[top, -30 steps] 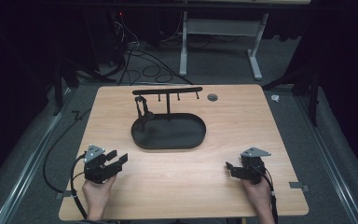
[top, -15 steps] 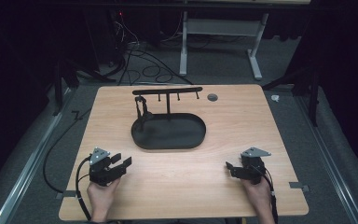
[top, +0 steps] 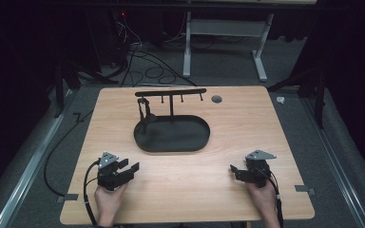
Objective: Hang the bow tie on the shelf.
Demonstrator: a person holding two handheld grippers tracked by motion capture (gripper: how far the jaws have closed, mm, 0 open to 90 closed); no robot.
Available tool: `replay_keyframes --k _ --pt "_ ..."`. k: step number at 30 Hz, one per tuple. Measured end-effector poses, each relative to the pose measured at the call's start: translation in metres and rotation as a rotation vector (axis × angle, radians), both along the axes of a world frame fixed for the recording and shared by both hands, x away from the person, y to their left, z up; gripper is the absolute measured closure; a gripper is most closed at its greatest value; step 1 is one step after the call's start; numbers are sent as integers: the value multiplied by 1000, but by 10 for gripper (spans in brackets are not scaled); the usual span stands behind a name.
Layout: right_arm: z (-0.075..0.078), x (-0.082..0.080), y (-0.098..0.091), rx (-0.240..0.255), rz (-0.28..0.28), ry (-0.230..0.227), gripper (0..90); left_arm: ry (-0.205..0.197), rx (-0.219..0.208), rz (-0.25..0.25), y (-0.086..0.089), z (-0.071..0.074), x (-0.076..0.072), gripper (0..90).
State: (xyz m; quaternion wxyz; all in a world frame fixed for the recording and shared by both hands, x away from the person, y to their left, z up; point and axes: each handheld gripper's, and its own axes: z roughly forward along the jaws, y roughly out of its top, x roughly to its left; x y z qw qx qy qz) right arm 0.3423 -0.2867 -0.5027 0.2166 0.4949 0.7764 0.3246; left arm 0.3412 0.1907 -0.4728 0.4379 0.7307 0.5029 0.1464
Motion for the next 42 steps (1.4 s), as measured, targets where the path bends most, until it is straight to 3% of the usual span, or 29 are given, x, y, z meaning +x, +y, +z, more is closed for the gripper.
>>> replay_keyframes --k 30,36,42 --pt "0 0 0 0 0 0 267 55 120 -16 -24 -29 9 474" --pt "0 0 0 0 0 0 267 43 132 -11 -27 -30 10 473" --pt "0 0 0 0 0 0 267 9 173 -8 -32 -32 8 452"
